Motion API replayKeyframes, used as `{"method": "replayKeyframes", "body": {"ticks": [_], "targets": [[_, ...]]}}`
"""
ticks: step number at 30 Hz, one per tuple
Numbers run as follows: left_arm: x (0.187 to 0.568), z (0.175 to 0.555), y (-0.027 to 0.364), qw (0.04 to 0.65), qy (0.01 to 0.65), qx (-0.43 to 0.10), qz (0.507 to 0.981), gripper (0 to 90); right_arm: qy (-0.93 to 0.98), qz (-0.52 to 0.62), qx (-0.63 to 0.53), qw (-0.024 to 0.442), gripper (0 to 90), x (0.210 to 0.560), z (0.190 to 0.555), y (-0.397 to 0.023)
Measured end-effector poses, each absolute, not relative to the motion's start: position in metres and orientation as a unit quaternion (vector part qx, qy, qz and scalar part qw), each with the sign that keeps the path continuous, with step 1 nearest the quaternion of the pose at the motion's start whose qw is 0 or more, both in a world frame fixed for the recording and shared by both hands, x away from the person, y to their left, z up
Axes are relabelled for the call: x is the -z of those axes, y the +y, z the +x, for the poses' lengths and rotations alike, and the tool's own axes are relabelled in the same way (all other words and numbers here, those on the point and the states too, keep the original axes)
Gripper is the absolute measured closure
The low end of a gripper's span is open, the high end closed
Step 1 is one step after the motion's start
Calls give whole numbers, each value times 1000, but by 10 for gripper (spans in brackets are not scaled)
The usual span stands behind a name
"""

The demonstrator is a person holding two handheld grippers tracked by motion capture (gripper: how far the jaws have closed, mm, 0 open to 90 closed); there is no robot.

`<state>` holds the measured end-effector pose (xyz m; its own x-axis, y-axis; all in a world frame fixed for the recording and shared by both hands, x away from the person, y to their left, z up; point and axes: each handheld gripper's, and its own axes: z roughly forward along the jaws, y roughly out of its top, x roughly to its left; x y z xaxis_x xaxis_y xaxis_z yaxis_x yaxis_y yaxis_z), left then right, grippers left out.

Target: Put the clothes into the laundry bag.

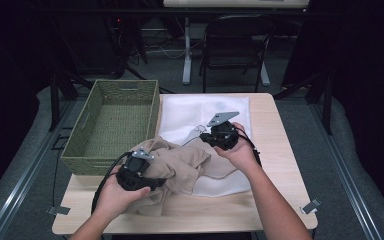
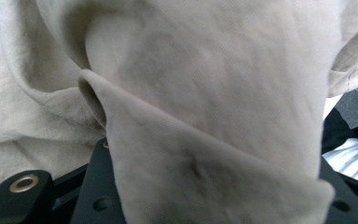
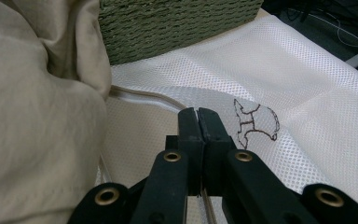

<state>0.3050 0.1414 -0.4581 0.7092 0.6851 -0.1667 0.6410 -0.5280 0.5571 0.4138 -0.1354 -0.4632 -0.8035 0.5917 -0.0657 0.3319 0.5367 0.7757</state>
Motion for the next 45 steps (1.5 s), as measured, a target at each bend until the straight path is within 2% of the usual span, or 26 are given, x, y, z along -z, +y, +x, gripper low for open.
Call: {"method": "replayKeyframes", "body": {"ticks": [29, 41, 45], "targets": [[497, 309, 76, 285, 324, 1, 902, 564, 862, 261, -403, 162, 890, 460, 410, -131], [507, 320, 61, 283, 329, 6, 901, 564, 861, 254, -407, 167, 889, 456, 406, -129], [507, 328, 64, 287, 349, -2, 892, 564, 861, 252, -409, 167, 889, 455, 405, -129]]}}
